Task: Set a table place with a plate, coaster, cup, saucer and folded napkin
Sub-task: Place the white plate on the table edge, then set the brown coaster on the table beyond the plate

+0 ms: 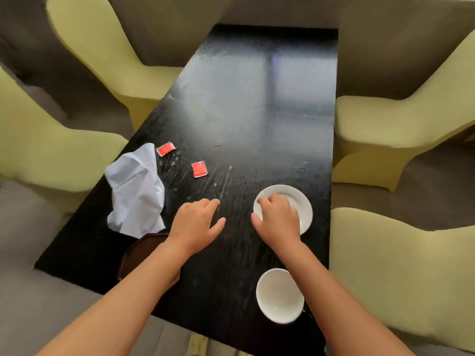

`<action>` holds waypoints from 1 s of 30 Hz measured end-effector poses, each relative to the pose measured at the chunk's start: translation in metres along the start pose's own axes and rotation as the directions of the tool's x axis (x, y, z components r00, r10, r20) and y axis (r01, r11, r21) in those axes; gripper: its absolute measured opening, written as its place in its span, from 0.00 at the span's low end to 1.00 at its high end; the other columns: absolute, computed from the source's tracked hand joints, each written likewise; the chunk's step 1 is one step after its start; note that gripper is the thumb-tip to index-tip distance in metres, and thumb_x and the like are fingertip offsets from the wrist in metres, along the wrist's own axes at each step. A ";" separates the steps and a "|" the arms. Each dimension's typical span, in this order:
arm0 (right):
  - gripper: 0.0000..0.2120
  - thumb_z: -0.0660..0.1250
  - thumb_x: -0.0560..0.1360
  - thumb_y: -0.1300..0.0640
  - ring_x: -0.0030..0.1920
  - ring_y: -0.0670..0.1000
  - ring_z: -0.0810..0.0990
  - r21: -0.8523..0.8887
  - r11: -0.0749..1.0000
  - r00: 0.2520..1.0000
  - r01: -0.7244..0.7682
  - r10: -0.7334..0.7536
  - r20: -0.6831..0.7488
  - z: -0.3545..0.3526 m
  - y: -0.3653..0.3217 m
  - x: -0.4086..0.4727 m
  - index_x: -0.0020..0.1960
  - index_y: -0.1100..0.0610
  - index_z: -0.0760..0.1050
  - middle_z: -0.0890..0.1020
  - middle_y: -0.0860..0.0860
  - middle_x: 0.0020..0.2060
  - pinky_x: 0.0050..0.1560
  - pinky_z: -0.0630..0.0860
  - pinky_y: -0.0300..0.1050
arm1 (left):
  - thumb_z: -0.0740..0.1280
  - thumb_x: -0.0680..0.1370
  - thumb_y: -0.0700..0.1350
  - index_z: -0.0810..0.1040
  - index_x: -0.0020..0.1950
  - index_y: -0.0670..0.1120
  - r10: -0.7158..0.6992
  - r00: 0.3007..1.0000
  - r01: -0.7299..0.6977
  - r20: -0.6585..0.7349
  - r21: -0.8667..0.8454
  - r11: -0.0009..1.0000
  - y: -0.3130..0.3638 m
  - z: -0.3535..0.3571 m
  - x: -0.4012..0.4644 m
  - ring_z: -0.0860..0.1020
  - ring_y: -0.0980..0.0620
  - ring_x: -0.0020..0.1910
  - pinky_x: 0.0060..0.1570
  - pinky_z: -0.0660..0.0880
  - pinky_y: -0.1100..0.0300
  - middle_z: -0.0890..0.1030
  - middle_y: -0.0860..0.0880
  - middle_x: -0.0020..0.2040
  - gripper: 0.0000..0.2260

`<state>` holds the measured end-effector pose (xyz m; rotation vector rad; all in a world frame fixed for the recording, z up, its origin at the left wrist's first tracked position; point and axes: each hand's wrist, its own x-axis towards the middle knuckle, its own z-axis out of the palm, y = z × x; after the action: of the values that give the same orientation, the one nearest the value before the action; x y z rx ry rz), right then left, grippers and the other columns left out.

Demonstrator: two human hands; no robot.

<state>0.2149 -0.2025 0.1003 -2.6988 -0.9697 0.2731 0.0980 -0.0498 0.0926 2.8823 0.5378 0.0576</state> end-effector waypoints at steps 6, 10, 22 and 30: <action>0.18 0.61 0.75 0.49 0.56 0.56 0.72 0.046 0.979 0.980 0.199 -0.199 0.003 0.011 -0.075 -0.017 0.62 0.55 0.70 0.75 0.54 0.56 0.49 0.71 0.49 | 0.61 0.77 0.55 0.72 0.65 0.46 -0.170 0.983 0.173 -0.066 0.050 0.984 -0.048 -0.029 -0.062 0.78 0.46 0.53 0.54 0.70 0.53 0.80 0.47 0.55 0.21; 0.18 0.61 0.76 0.49 0.57 0.55 0.72 0.103 0.973 0.970 0.205 -0.216 0.113 0.039 -0.113 -0.026 0.62 0.55 0.70 0.74 0.53 0.56 0.48 0.74 0.50 | 0.62 0.76 0.55 0.75 0.62 0.46 -0.253 0.966 0.257 -0.045 0.102 0.961 -0.092 -0.030 -0.104 0.79 0.46 0.50 0.50 0.70 0.53 0.81 0.47 0.52 0.19; 0.14 0.60 0.75 0.54 0.54 0.55 0.72 -0.010 0.980 0.940 0.198 -0.187 0.284 0.135 -0.184 -0.027 0.59 0.55 0.70 0.73 0.52 0.55 0.43 0.70 0.47 | 0.57 0.77 0.56 0.69 0.65 0.48 -0.272 0.936 0.244 0.224 0.143 0.959 -0.195 0.026 -0.149 0.76 0.49 0.53 0.57 0.69 0.54 0.78 0.50 0.55 0.20; 0.26 0.63 0.72 0.61 0.64 0.54 0.68 -0.009 0.986 0.941 0.166 -0.156 0.301 0.176 -0.197 -0.027 0.70 0.54 0.65 0.69 0.52 0.67 0.51 0.74 0.47 | 0.59 0.76 0.60 0.58 0.74 0.46 -0.371 0.848 0.356 0.378 0.111 0.928 -0.240 0.054 -0.160 0.75 0.49 0.55 0.48 0.74 0.56 0.73 0.48 0.62 0.31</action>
<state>0.0307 -0.0419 -0.0041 -2.6359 -1.2821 0.6522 -0.1320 0.1002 -0.0107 2.6581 0.9904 -0.5840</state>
